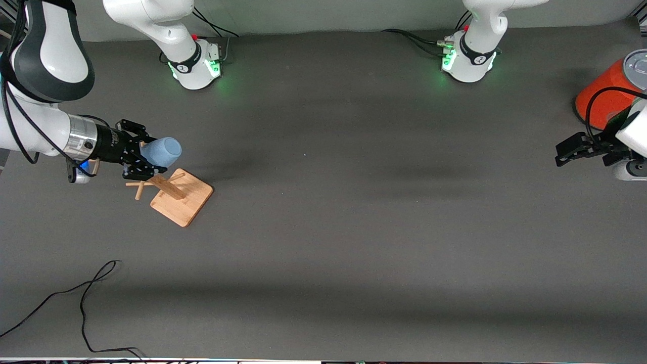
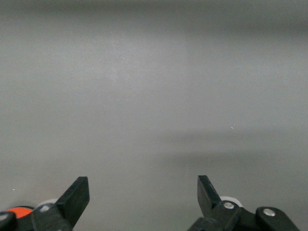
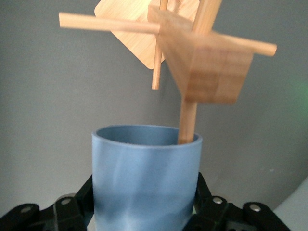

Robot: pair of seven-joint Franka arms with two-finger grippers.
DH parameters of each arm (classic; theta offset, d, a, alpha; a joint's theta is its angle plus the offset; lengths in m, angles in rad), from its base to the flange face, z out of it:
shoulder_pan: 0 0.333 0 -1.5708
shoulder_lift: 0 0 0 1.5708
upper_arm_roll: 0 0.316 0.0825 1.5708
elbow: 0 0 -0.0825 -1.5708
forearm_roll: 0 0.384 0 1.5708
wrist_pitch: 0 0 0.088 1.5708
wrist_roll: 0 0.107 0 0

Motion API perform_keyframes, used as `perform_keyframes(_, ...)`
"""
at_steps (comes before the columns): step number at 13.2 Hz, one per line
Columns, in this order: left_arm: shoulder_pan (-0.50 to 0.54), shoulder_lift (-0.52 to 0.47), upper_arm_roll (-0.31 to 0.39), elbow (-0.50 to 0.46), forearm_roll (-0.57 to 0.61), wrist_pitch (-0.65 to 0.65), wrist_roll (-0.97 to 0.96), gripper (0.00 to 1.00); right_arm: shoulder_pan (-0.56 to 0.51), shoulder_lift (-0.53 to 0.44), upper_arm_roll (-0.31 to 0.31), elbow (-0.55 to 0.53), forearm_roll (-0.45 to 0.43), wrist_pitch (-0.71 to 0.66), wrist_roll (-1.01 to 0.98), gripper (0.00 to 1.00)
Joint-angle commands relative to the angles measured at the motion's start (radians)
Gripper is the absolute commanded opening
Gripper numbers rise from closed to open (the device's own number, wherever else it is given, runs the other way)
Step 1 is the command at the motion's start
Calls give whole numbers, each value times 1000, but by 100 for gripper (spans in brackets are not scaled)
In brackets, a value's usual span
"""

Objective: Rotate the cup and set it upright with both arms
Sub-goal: 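Pull the blue cup off the peg with the right gripper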

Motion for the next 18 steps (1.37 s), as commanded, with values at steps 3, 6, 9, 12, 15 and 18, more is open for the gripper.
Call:
perform_keyframes(3, 7, -7, -1, 17, -14, -10, 5, 100, 17, -32, 68, 52, 60, -29, 119, 48)
perform_keyframes(6, 7, -8, 3, 17, -13, -10, 0, 100, 17, -22, 178, 112, 83, 0, 217, 48)
perform_keyframes(9, 7, -8, 3, 17, -11, -11, -5, 100, 18, 35, 321, 184, 70, 100, 392, 48)
perform_keyframes(12, 5, -7, 3, 17, -10, -11, -5, 100, 23, 112, 448, 223, -10, 222, 571, 48)
perform_keyframes(15, 5, -7, 3, 17, -10, -11, -8, 100, 136, 185, 484, 229, -137, 345, 755, 48)
perform_keyframes(18, 5, -7, 3, 17, -10, -13, -6, 100, 256, 283, 484, 243, -278, 437, 939, 48)
